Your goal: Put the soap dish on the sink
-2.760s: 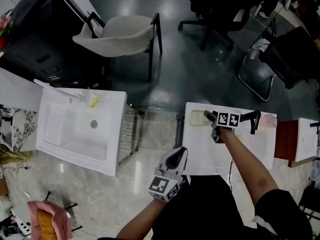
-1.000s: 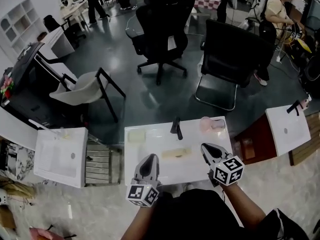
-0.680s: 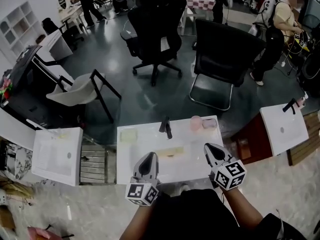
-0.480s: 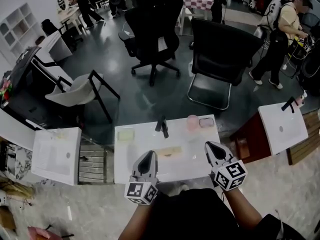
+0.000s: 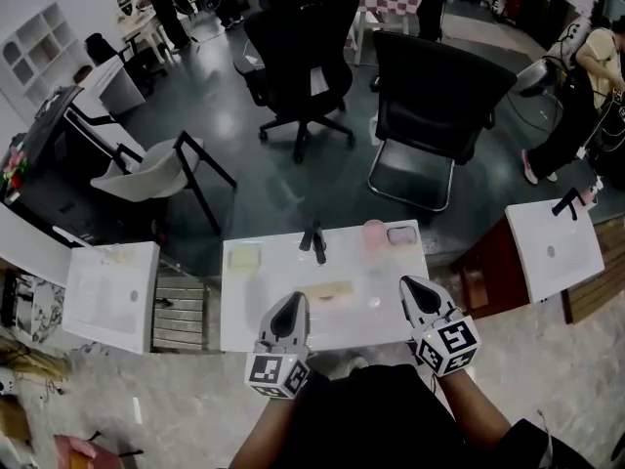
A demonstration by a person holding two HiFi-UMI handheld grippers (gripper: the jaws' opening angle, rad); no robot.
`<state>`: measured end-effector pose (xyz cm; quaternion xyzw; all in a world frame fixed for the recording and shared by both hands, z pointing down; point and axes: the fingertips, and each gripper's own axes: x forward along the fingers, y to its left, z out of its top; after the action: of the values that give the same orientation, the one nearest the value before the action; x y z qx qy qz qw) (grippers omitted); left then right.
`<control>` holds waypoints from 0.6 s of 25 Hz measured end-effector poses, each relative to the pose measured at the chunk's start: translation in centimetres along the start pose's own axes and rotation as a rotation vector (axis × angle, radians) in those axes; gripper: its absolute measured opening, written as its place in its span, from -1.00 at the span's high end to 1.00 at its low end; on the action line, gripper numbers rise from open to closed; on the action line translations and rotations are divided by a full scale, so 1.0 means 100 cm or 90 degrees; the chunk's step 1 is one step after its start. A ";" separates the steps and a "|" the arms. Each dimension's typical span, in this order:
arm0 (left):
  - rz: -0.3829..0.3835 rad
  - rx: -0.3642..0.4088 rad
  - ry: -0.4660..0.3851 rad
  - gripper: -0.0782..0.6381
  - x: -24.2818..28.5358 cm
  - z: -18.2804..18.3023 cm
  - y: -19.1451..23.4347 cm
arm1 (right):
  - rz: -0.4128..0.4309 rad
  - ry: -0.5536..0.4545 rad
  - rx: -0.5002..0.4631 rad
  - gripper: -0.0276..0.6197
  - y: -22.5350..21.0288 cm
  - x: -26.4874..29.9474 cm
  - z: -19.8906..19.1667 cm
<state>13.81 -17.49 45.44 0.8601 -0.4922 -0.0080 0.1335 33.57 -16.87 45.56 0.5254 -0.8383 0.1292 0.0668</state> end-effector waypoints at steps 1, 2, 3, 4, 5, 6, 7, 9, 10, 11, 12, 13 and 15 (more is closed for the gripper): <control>0.000 0.000 0.002 0.71 0.000 -0.001 -0.001 | -0.003 0.001 -0.003 0.92 0.000 0.000 -0.001; 0.000 0.000 0.004 0.71 0.000 -0.002 -0.002 | -0.005 0.002 -0.005 0.92 0.000 -0.001 -0.002; -0.001 -0.001 0.005 0.71 0.000 -0.003 -0.003 | -0.005 0.004 -0.005 0.92 0.000 -0.001 -0.004; -0.001 -0.002 0.007 0.71 -0.001 -0.004 -0.003 | -0.005 0.006 -0.004 0.92 0.001 -0.002 -0.005; -0.002 -0.003 0.009 0.71 -0.001 -0.005 -0.004 | -0.005 0.007 -0.002 0.92 0.001 -0.002 -0.007; -0.003 -0.005 0.010 0.71 -0.001 -0.007 -0.004 | -0.005 0.008 -0.001 0.92 0.002 -0.003 -0.008; -0.003 -0.006 0.012 0.71 -0.002 -0.008 -0.004 | -0.005 0.010 0.000 0.92 0.003 -0.004 -0.010; -0.004 -0.009 0.013 0.71 -0.001 -0.010 -0.006 | -0.006 0.012 -0.001 0.92 0.004 -0.005 -0.013; -0.006 -0.009 0.014 0.71 0.000 -0.011 -0.007 | -0.006 0.014 -0.001 0.92 0.003 -0.005 -0.015; -0.007 -0.010 0.014 0.71 0.000 -0.011 -0.009 | -0.006 0.015 -0.001 0.92 0.002 -0.006 -0.016; -0.007 -0.010 0.015 0.71 0.000 -0.012 -0.010 | -0.006 0.017 -0.001 0.92 0.002 -0.006 -0.017; -0.007 -0.011 0.015 0.71 0.000 -0.012 -0.011 | -0.006 0.018 -0.002 0.92 0.002 -0.006 -0.018; -0.005 -0.011 0.017 0.71 -0.002 -0.013 -0.011 | -0.005 0.020 -0.005 0.92 0.002 -0.005 -0.018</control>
<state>14.83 -16.46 46.44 0.8611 -0.4866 -0.0012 0.1475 33.60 -15.82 47.13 0.5262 -0.8358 0.1335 0.0826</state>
